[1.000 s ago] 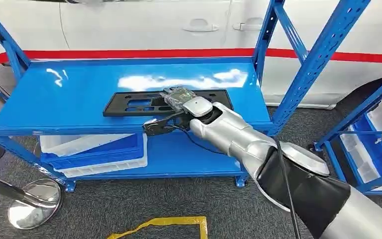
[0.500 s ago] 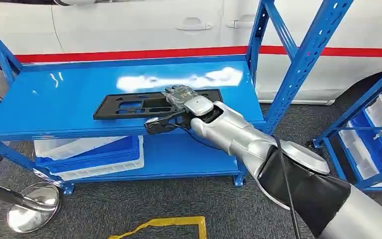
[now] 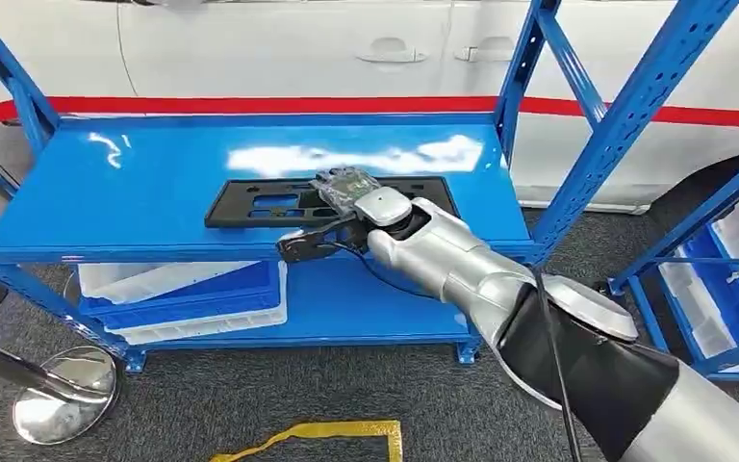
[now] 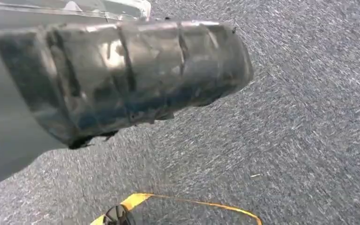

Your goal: Take the parts from the cabinet and place them on the table.

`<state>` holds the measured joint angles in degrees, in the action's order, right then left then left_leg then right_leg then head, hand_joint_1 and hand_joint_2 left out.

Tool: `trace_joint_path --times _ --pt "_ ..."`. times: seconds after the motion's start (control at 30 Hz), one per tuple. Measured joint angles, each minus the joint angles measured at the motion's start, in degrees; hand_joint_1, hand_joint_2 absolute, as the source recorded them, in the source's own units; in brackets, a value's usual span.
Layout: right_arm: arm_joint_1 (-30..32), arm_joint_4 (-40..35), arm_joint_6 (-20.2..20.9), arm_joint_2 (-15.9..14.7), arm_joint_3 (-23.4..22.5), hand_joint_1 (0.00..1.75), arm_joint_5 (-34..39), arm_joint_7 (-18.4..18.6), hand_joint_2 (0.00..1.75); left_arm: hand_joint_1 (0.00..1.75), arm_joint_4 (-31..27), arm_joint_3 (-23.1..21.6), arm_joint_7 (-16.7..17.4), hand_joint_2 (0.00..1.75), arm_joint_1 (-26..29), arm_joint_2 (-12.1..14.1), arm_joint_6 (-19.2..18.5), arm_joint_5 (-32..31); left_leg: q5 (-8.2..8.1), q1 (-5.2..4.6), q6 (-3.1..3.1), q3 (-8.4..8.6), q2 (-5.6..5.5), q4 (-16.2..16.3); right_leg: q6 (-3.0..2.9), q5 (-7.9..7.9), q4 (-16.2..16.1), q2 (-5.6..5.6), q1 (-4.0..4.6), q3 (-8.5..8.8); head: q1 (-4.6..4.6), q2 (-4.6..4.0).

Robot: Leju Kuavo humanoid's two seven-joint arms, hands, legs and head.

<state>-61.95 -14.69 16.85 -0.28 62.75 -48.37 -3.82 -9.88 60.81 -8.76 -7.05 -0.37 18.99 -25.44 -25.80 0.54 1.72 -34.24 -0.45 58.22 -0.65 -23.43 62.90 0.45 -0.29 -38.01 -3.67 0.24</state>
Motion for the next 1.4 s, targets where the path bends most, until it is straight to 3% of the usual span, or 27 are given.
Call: trace_joint_path --times 0.07,0.13,0.23,0.3,0.37,0.4,0.43,0.5,0.53,0.57,0.6,0.67,0.73,0.77,0.83,0.87,0.9,0.93,1.03,1.07,1.1,1.17,1.23,1.27,1.33,1.37,1.4 --pt "-0.4 0.0 0.1 0.0 0.0 0.0 0.0 0.0 1.75 0.0 0.0 0.1 0.1 0.0 0.0 0.0 0.0 -0.2 -0.56 -0.38 -0.58 -0.68 -0.05 1.1 -0.22 -1.32 -2.9 0.02 0.31 1.31 0.11 0.0" --pt "-0.2 0.0 0.1 0.0 0.0 0.0 0.0 0.0 1.75 0.0 0.0 0.1 0.2 0.0 0.0 0.0 0.1 -0.3 -0.36 -0.13 -1.05 -0.69 0.02 0.6 -0.5 -1.27 -2.5 0.12 0.61 1.17 0.04 0.0" --pt "-0.3 0.0 0.1 -0.1 0.0 0.0 0.0 0.0 1.75 0.0 0.0 0.1 0.1 0.0 0.1 0.0 0.1 -0.2 -1.54 0.01 -1.99 -0.97 0.15 1.7 -1.28 -0.82 -3.7 0.09 0.02 1.93 0.22 0.0" --pt "-0.3 0.0 0.1 0.0 0.0 0.0 0.0 0.0 1.75 0.0 0.0 0.2 0.1 0.0 -0.1 0.2 0.1 -0.2 -5.49 0.15 -2.68 -4.75 0.15 9.7 -1.62 -0.93 -3.8 0.1 -0.07 2.16 0.33 0.0" --pt "0.1 0.0 0.1 0.0 0.0 0.0 0.0 -0.2 1.75 0.0 0.0 0.2 0.0 0.0 0.0 0.1 0.1 -0.2 -7.17 0.33 -3.15 -8.49 0.17 16.2 -1.69 -1.08 -3.7 0.09 -0.07 2.25 0.33 0.0" --pt "0.3 0.0 0.1 0.0 0.0 0.0 0.0 -0.3 1.75 0.0 0.0 0.3 0.0 0.0 0.1 0.1 0.1 -0.2 -6.24 0.49 -3.29 -9.02 0.17 16.4 -1.69 -1.16 -3.6 0.11 -0.08 2.28 0.35 0.0" --pt "0.4 0.0 0.1 0.0 0.0 0.0 0.0 -0.3 1.75 0.0 0.0 0.3 0.0 0.0 0.1 0.1 0.1 -0.2 -4.31 0.64 -3.35 -8.31 0.18 14.2 -1.64 -1.28 -3.6 0.14 -0.1 2.35 0.33 0.0" --pt "0.4 0.0 0.1 0.0 0.0 0.0 0.0 -0.3 1.75 0.0 0.0 0.4 0.0 0.0 0.1 0.1 0.1 -0.2 1.32 0.81 -3.45 -3.84 0.25 4.4 -1.22 -1.66 -3.4 0.19 -0.32 2.77 0.35 0.0" --pt "0.4 0.0 0.1 0.0 0.0 0.0 0.0 -0.3 1.75 0.0 0.0 0.4 0.0 0.0 0.0 0.1 0.1 -0.2 1.5 0.83 -3.52 -2.25 0.28 0.9 -0.91 -1.87 -3.4 0.17 -0.41 3.05 0.35 0.0" --pt "0.3 0.0 0.1 0.0 0.0 0.0 0.0 -0.3 1.75 0.0 0.0 0.4 0.1 0.0 0.0 0.0 0.1 -0.2 0.95 0.24 -3.13 -1.43 0.12 0.0 -0.57 -1.9 -3.5 0.25 0.01 2.86 0.53 0.0" --pt "0.3 0.0 0.1 0.0 0.0 0.0 0.0 -0.3 1.75 0.0 0.0 0.4 0.1 0.0 -0.1 0.1 0.1 -0.2 1.03 0.28 -2.47 -1.59 0.04 0.2 -0.3 -1.8 -3.6 0.22 -0.01 2.77 0.37 0.0" --pt "0.3 0.0 0.1 0.0 0.0 0.0 0.0 -0.4 1.75 0.0 0.0 0.4 0.1 0.0 0.0 0.1 0.1 -0.2 0.89 0.13 -1.97 -1.66 0.02 0.3 0.07 -1.76 -3.9 0.22 -0.06 3.01 0.46 0.0" --pt "0.3 0.0 0.1 -0.1 0.0 0.0 0.0 -0.5 1.75 0.0 0.0 0.4 0.1 0.0 0.1 0.0 0.1 -0.2 1.26 0.61 -1.02 -1.01 0.11 -0.5 0.72 -2.73 -2.7 0.02 -0.06 2.6 0.33 0.0" --pt "0.3 0.0 0.1 -0.1 0.0 0.0 0.0 -0.5 1.75 0.0 0.0 0.4 0.1 0.0 0.0 0.0 0.0 -0.2 1.16 0.53 -0.64 -0.85 0.11 -0.6 0.73 -4.69 0.4 -0.09 0.12 1.31 0.16 0.0" --pt "0.4 0.0 0.2 -0.1 0.0 0.0 0.0 -0.5 1.75 0.0 0.0 0.4 0.1 0.0 0.0 0.0 -0.1 -0.2 1.05 0.3 -0.33 -0.74 0.13 -0.6 0.58 -9.01 10.1 -0.12 0.14 -3.43 0.15 0.0" --pt "0.7 0.0 0.2 -0.1 0.0 0.0 0.0 -0.5 1.75 0.0 0.0 0.4 0.1 0.0 0.0 0.0 -0.1 -0.2 0.96 0.22 -0.2 -0.72 0.13 -0.5 0.48 -10.11 14.2 -0.11 0.15 -5.7 0.2 0.0" --pt "0.9 0.0 0.2 -0.1 0.0 0.0 0.0 -0.5 1.75 0.0 0.0 0.4 0.1 0.0 0.0 0.0 -0.2 -0.2 0.9 0.15 -0.12 -0.7 0.12 -0.4 0.37 -10.02 15.9 -0.11 0.17 -6.87 0.15 0.0" --pt "1.2 0.0 0.3 -0.1 0.0 0.0 0.0 -0.5 1.75 0.0 0.0 0.4 0.1 0.0 0.0 0.0 -0.2 -0.2 0.77 0.12 -0.05 -0.58 0.06 -0.4 0.16 -8.45 14.6 -0.11 0.18 -6.6 0.15 0.0" --pt "1.3 0.0 0.3 -0.1 0.0 0.0 0.1 -0.5 1.75 0.0 0.0 0.4 0.1 0.0 0.0 0.0 -0.2 -0.2 0.1 0.1 -0.33 -0.13 -0.21 0.1 -0.91 -0.5 0.4 -0.1 0.4 -0.1 0.15 0.0" --pt "1.3 0.0 0.3 -0.1 0.0 0.0 0.1 -0.5 1.75 0.0 0.0 0.4 0.1 0.0 0.0 0.0 -0.2 -0.2 -0.16 0.11 -0.6 -0.29 -0.25 0.3 -1.25 -1.17 -1.9 -0.06 0.65 1.14 0.15 0.0" --pt "1.2 0.0 0.3 0.0 0.0 0.0 0.1 -0.5 1.75 0.0 0.0 0.4 0.1 0.0 0.0 0.0 -0.2 -0.2 -0.29 -0.31 -0.9 -0.59 -0.33 0.8 -1.08 -1.19 -3.0 -0.04 0.75 1.51 0.31 0.0" --pt "1.4 0.0 0.2 0.0 0.0 0.0 0.1 -0.5 1.75 0.0 0.0 0.4 0.1 0.0 0.0 0.0 -0.2 -0.3 -0.07 0.09 -1.5 -0.61 -0.29 0.3 -1.26 -1.15 -2.7 0.17 1.02 1.35 0.09 0.0" --pt "1.4 0.0 0.1 -0.1 0.0 0.0 0.1 -0.3 1.75 0.0 0.0 0.4 0.2 0.0 0.1 0.1 0.0 -0.3 -0.69 0.18 -2.04 -0.71 -0.16 0.6 -1.82 -0.72 -3.6 0.07 0.35 1.9 0.07 0.0" --pt "1.3 0.0 0.1 -0.1 0.0 0.0 0.2 -0.3 1.75 0.0 0.0 0.4 0.2 0.0 0.1 0.1 0.1 -0.3 -1.82 0.1 -2.43 -1.14 0.05 2.2 -1.98 -0.69 -3.9 0.12 0.29 2.12 0.26 0.0" --pt "1.3 0.0 0.0 -0.1 0.0 0.0 0.2 -0.3 1.75 0.0 0.0 0.4 0.2 0.0 -0.1 0.3 0.2 -0.3 -6.01 0.26 -3.09 -5.13 0.08 10.7 -2.15 -0.75 -3.9 0.11 0.32 2.18 0.33 0.0" --pt "1.4 0.0 0.0 -0.1 0.0 0.0 0.2 -0.3 1.75 0.0 0.0 0.4 0.2 0.0 0.0 0.3 0.2 -0.3 -7.52 0.26 -3.3 -7.33 0.08 14.9 -2.18 -0.77 -3.8 0.11 0.34 2.16 0.35 0.0" --pt "1.5 0.0 0.0 -0.1 0.0 0.0 0.2 -0.3 1.75 0.0 0.0 0.4 0.2 0.0 0.0 0.2 0.1 -0.3 -7.89 0.26 -3.41 -8.81 0.09 17.5 -2.22 -0.8 -3.8 0.11 0.39 2.15 0.33 0.0"
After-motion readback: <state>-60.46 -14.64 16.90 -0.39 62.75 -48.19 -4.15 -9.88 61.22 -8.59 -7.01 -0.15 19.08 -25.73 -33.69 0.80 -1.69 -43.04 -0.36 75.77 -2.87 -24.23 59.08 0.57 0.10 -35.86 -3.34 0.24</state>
